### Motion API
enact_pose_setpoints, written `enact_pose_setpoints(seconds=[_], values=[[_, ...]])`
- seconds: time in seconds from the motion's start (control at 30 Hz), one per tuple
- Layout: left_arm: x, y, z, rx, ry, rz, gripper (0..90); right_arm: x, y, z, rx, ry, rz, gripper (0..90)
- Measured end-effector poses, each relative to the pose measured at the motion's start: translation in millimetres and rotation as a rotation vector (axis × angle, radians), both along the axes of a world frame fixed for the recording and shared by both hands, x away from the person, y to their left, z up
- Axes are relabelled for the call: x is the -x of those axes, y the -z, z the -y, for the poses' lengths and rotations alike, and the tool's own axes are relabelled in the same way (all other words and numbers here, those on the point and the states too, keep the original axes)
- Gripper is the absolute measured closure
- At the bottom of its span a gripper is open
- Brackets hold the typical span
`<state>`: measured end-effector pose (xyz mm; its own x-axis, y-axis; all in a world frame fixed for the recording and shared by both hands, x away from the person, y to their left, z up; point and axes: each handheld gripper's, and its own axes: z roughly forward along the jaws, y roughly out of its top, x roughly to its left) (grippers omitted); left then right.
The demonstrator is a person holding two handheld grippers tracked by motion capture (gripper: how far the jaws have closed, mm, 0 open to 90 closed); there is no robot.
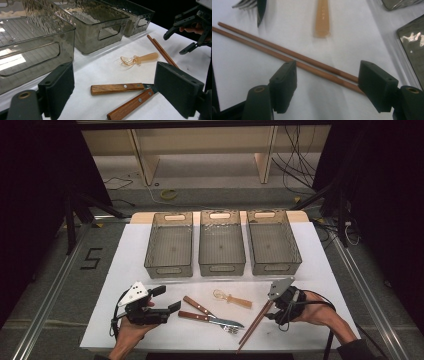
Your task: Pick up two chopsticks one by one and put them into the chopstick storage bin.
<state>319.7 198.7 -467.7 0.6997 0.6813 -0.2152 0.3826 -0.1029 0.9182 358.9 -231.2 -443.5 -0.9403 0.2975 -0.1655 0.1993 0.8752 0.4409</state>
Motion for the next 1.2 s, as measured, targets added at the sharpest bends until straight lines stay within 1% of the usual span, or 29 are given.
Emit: enact_pose_setpoints(seconds=[0.13,0.23,0.3,0.33,0.4,0.43,0.53,0.73,0.77,0.93,1.0,1.13,1.2], values=[[0.1,0.2,0.3,0.001,-0.003,-0.001,15.9,-2.7,1.4,-2.0,0.048,-0.042,-0.004,34.0],[-0.2,0.5,0.4,0.006,-0.008,-0.002,15.9,-4.9,3.1,-3.5,0.07,-0.052,-0.008,34.6],[-0.2,0.3,0.3,0.0,-0.006,-0.001,15.8,-5.8,5.3,-4.4,0.083,-0.058,-0.015,36.5],[-0.1,0.4,0.6,0.001,-0.006,-0.002,15.8,-6.7,6.3,-4.9,0.101,-0.067,-0.016,37.1],[-0.1,0.4,0.7,0.001,-0.005,-0.001,15.8,-8.1,8.7,-5.8,0.111,-0.079,-0.017,38.3],[-0.1,0.4,0.6,0.001,-0.005,-0.001,15.9,-8.3,8.4,-6.3,0.124,-0.075,-0.021,39.2],[-0.2,0.5,0.4,0.002,-0.005,-0.002,15.8,-11.2,8.4,-7.3,0.132,-0.092,-0.025,42.1],[-0.3,0.4,0.8,0.002,-0.003,-0.001,15.8,-15.1,9.6,-8.9,0.153,-0.114,-0.038,44.9],[-0.3,0.5,0.9,0.002,-0.004,0.0,15.9,-15.8,10.0,-9.2,0.161,-0.116,-0.047,45.2],[-0.3,0.4,0.8,0.001,-0.003,-0.001,15.9,-17.2,11.6,-9.7,0.158,-0.137,-0.045,45.5],[-0.3,0.4,0.8,0.001,-0.002,-0.001,15.9,-17.6,12.4,-10.2,0.17,-0.138,-0.056,46.0],[-0.3,0.6,1.2,0.0,-0.002,-0.002,15.9,-19.5,14.4,-10.8,0.175,-0.158,-0.067,46.7],[-0.4,0.7,1.4,0.0,0.0,-0.003,15.9,-19.8,14.3,-11.0,0.177,-0.159,-0.072,47.4]])
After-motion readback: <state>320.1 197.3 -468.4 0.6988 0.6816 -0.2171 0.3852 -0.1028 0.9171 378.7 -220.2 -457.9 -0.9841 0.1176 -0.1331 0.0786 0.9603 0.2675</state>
